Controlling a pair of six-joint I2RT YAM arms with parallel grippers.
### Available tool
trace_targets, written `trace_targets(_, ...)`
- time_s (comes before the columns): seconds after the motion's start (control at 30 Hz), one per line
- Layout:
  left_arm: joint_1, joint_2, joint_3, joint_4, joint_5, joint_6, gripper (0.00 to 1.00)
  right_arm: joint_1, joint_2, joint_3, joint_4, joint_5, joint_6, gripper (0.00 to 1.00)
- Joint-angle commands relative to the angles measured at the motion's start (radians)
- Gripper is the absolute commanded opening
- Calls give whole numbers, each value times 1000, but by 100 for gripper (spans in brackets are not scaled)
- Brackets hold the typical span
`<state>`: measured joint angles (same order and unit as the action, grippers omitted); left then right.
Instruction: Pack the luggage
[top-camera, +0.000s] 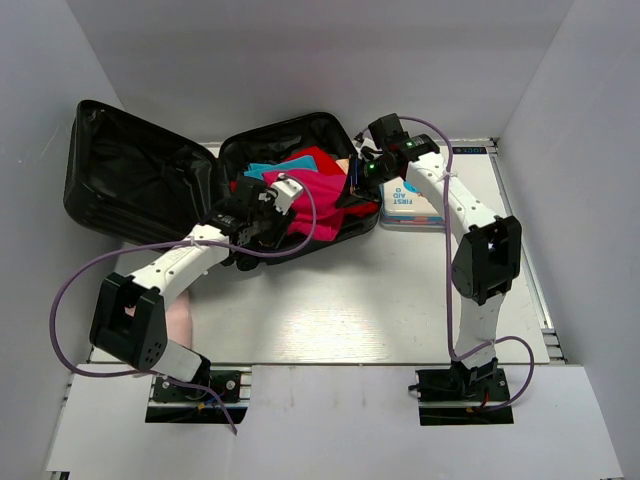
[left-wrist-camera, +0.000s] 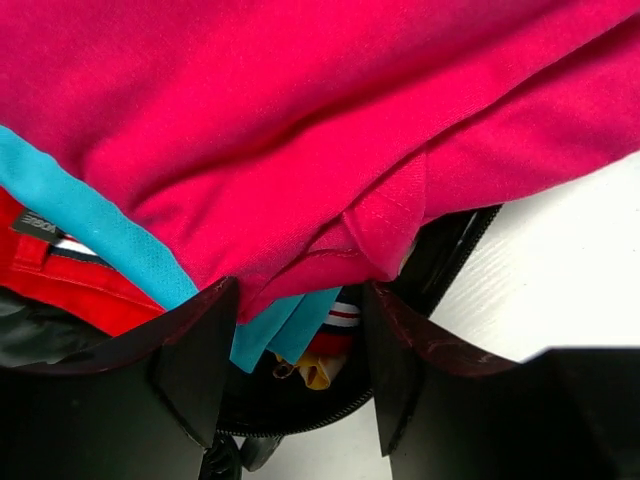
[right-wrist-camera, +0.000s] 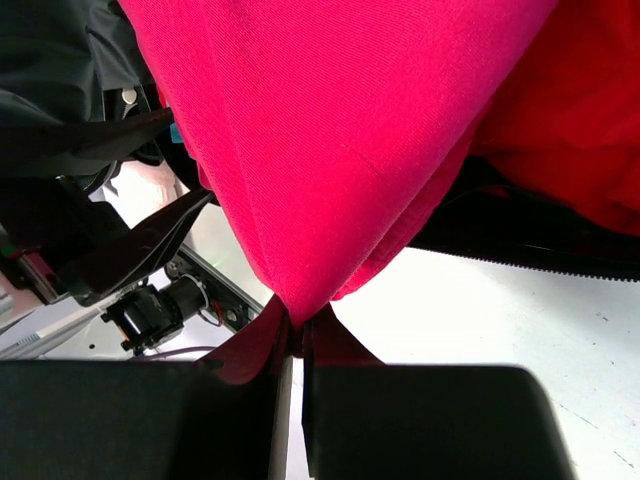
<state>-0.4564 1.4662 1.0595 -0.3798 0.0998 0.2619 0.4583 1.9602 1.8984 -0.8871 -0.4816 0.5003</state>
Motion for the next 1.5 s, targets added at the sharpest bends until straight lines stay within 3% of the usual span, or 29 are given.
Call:
trace_targets(0.0,-19,-38,30,53,-61,22,63,-1,-34,-2,-1,-28,-20,0)
trace_targets(0.43,-34,-32,69,38,-65,65,63,-1,-23,14,-4,-45,-37,0)
trace_targets(0.57,-27,-47,51,64,-66,65,57,-4,-21,21,-13,-51,-39,0)
trace_targets(0.73,15,-69,54,38,30,57,55,-4,-17,22,-9,-52,-43,0)
trace_targets(0.87,25,-32,71,-1,80,69,55,-6,-9,25,-7,-51,-45,0)
trace_targets(1.17,28,66,115,2,38,82,49,-3,12,50,-10,-66,-43,0)
trace_targets(1.23,28,86,125,-1,40,85,37,-4,16,57,-12,-75,-39,0)
trace_targets(1.27,25,86,120,8,40,82,27,-3,17,59,-10,-78,-37,0)
trace_targets(1.3,25,80,114,16,37,79,6,-3,19,68,-13,-84,-31,0)
trace_targets(1.33,25,72,102,25,23,74,0,-3,20,76,-16,-84,-34,0)
trace_targets(1.47,22,-35,30,143,-43,57,0,0,20,102,-45,-71,-29,0)
